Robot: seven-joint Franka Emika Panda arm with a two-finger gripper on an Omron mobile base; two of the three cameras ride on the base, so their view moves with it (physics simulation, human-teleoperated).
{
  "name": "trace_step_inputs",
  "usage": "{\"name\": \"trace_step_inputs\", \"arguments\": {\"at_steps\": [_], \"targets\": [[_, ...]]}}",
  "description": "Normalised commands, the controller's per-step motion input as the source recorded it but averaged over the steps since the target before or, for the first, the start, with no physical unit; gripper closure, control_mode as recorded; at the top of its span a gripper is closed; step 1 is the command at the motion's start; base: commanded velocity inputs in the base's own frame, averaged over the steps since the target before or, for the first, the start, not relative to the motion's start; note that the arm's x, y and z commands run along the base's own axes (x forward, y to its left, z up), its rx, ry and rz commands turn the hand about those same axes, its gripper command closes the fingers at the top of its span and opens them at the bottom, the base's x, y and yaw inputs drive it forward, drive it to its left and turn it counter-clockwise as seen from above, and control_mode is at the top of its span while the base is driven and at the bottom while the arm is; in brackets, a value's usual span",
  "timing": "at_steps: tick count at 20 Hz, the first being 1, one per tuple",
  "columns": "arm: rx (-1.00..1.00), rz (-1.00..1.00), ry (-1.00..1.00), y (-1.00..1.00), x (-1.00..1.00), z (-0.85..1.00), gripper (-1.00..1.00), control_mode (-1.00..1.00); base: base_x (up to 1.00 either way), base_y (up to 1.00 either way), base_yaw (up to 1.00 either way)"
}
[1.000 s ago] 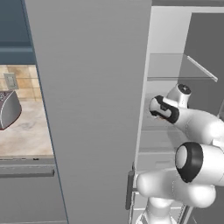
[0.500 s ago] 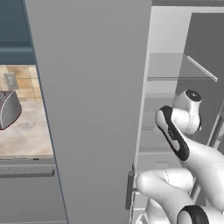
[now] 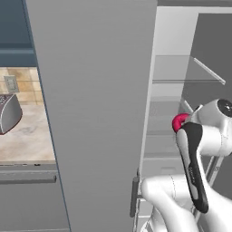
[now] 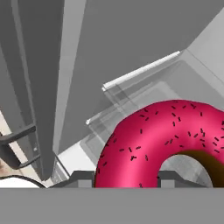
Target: Take the cake and donut from the fridge and place them on the empty tray on the dining counter.
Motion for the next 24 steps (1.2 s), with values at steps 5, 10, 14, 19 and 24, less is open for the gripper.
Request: {"name": "trace_step_inputs", "arguments": {"at_steps": [5, 10, 14, 19, 24], "targets": [[-0.03, 0.10, -0.11, 0.03, -1.00, 0.67, 1.00, -1.00, 0.00, 0.00, 0.00], [-0.02, 0.06, 0.01, 0.09, -0.90, 0.31, 1.00, -1.00, 0.00, 0.00, 0.00], [0.00, 0.03, 0.04, 0.06, -0.62, 0.00, 1.00, -1.00, 0.00, 0.00, 0.00], [0.00, 0.00, 0.00, 0.00, 0.00, 0.00, 1.00, 1.00, -0.96, 0.12, 0.06], [0.00, 0.00, 0.00, 0.00, 0.00, 0.00, 1.00, 1.00, -0.88, 0.62, 0.16]]}}
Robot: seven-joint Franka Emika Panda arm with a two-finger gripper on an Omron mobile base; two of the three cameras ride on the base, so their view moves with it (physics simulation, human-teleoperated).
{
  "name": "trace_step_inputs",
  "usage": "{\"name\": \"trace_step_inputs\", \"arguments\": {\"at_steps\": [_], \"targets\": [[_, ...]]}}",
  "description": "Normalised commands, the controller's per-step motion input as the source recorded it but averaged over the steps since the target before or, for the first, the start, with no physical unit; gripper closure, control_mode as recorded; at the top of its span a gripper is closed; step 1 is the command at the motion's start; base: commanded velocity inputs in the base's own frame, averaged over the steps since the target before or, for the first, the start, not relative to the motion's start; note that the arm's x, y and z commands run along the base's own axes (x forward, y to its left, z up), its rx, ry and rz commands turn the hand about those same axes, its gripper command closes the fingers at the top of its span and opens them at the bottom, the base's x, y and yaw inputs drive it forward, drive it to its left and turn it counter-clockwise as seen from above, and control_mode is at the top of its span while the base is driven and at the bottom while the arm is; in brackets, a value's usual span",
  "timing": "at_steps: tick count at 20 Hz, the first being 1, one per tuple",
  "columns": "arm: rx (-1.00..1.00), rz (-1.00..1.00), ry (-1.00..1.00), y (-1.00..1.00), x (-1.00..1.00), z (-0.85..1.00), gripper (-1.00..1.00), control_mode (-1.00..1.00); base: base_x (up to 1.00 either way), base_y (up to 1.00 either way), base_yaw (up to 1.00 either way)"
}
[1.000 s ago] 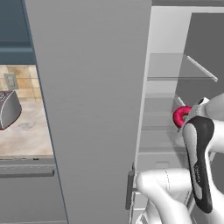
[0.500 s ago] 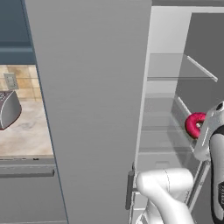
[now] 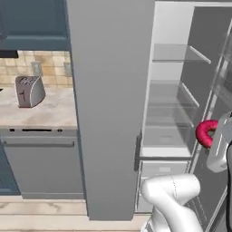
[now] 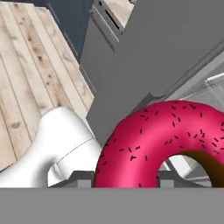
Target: Take the cake and donut from the fridge and place them on the empty tray on the dining counter.
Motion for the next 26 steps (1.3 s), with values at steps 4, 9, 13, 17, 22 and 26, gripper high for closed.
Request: {"name": "trace_step_inputs", "arguments": {"at_steps": [4, 9, 13, 17, 22, 26], "targets": [[0.00, 0.00, 0.00, 0.00, 0.00, 0.00, 1.00, 1.00, -0.45, 0.64, 0.58], [0.00, 0.00, 0.00, 0.00, 0.00, 0.00, 1.00, 1.00, -0.01, 0.24, 0.95], [0.00, 0.00, 0.00, 0.00, 0.00, 0.00, 1.00, 1.00, 0.00, 0.04, 1.00], [0.00, 0.00, 0.00, 0.00, 0.00, 0.00, 1.00, 1.00, 0.00, 0.04, 1.00], [0.00, 0.00, 0.00, 0.00, 0.00, 0.00, 1.00, 1.00, 0.04, 0.01, 1.00], [0.00, 0.00, 0.00, 0.00, 0.00, 0.00, 1.00, 1.00, 0.33, 0.00, 0.95]]}}
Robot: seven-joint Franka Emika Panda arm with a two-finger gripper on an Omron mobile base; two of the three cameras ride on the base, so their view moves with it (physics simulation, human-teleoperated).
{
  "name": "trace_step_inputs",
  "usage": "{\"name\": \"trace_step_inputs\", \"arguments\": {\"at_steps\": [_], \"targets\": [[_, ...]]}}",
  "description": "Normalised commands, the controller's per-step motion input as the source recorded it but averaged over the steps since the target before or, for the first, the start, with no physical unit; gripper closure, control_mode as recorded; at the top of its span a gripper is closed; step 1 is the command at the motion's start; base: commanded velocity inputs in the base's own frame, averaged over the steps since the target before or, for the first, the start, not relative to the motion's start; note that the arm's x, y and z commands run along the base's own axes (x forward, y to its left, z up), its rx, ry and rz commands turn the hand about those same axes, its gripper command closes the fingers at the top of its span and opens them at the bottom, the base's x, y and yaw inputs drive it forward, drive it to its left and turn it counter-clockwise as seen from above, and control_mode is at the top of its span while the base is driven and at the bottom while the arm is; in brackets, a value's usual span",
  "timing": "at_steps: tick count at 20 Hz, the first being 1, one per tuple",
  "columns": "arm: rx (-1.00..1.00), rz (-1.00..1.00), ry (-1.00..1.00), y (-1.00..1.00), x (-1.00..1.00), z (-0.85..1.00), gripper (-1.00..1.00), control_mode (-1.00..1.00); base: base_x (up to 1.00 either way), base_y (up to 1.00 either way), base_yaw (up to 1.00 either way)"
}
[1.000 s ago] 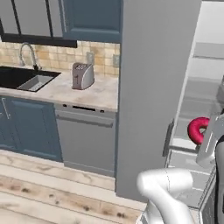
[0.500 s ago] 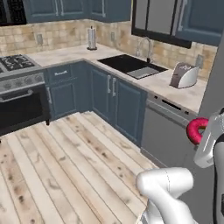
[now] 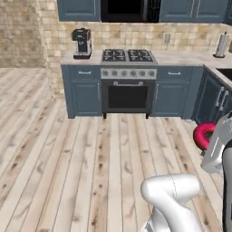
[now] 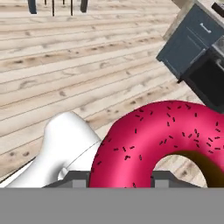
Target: Take the cake and donut from the fridge and place them on the empty tray on the dining counter.
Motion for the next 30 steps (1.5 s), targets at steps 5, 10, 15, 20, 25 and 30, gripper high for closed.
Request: {"name": "trace_step_inputs", "arguments": {"at_steps": [5, 10, 15, 20, 25, 30], "targets": [[0.00, 0.00, 0.00, 0.00, 0.00, 0.00, 1.00, 1.00, 0.86, -0.02, 0.83], [0.00, 0.00, 0.00, 0.00, 0.00, 0.00, 1.00, 1.00, 1.00, -0.14, 0.65], [0.00, 0.00, 0.00, 0.00, 0.00, 0.00, 1.00, 1.00, 1.00, -0.31, 0.41], [0.00, 0.00, 0.00, 0.00, 0.00, 0.00, 1.00, 1.00, 1.00, -0.36, 0.30], [0.00, 0.00, 0.00, 0.00, 0.00, 0.00, 1.00, 1.00, 1.00, -0.32, 0.28], [0.00, 0.00, 0.00, 0.00, 0.00, 0.00, 1.00, 1.00, 1.00, -0.29, 0.21]]}}
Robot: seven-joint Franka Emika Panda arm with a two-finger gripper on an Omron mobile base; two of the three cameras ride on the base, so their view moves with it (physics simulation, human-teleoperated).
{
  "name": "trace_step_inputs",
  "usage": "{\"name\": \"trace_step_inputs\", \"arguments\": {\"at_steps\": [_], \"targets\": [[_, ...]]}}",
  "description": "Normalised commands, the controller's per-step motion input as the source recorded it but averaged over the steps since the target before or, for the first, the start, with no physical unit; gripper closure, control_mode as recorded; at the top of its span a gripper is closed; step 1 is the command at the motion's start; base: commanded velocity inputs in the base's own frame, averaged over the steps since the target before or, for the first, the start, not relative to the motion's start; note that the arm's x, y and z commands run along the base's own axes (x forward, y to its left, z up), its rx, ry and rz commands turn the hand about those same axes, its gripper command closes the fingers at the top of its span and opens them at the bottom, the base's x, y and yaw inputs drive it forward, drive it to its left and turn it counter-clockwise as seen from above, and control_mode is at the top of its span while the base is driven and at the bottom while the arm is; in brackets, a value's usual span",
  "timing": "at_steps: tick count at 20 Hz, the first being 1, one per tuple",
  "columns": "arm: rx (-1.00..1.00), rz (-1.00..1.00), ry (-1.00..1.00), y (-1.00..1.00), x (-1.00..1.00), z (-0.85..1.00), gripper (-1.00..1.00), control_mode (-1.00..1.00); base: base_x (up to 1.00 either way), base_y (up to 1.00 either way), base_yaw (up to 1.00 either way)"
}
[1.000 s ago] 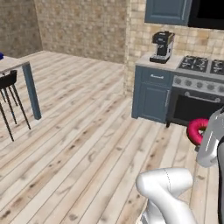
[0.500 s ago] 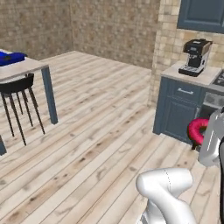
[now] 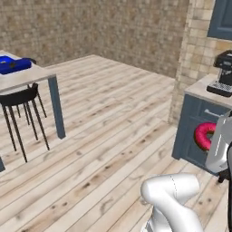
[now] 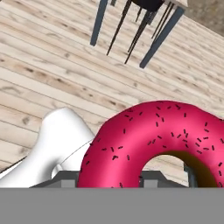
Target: Take the cake and donut from the fridge and place them on the empty tray on the dining counter.
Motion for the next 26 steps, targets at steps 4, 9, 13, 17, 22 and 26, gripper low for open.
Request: {"name": "trace_step_inputs", "arguments": {"at_steps": [4, 9, 13, 17, 22, 26], "targets": [[0.00, 0.00, 0.00, 0.00, 0.00, 0.00, 1.00, 1.00, 1.00, -0.24, 0.16], [0.00, 0.00, 0.00, 0.00, 0.00, 0.00, 1.00, 1.00, 1.00, -0.15, 0.13], [0.00, 0.00, 0.00, 0.00, 0.00, 0.00, 1.00, 1.00, 1.00, -0.06, 0.16], [0.00, 0.00, 0.00, 0.00, 0.00, 0.00, 1.00, 1.00, 1.00, 0.00, 0.22], [0.00, 0.00, 0.00, 0.00, 0.00, 0.00, 1.00, 1.00, 1.00, -0.07, 0.33], [0.00, 0.00, 0.00, 0.00, 0.00, 0.00, 1.00, 1.00, 1.00, -0.30, 0.35]]}}
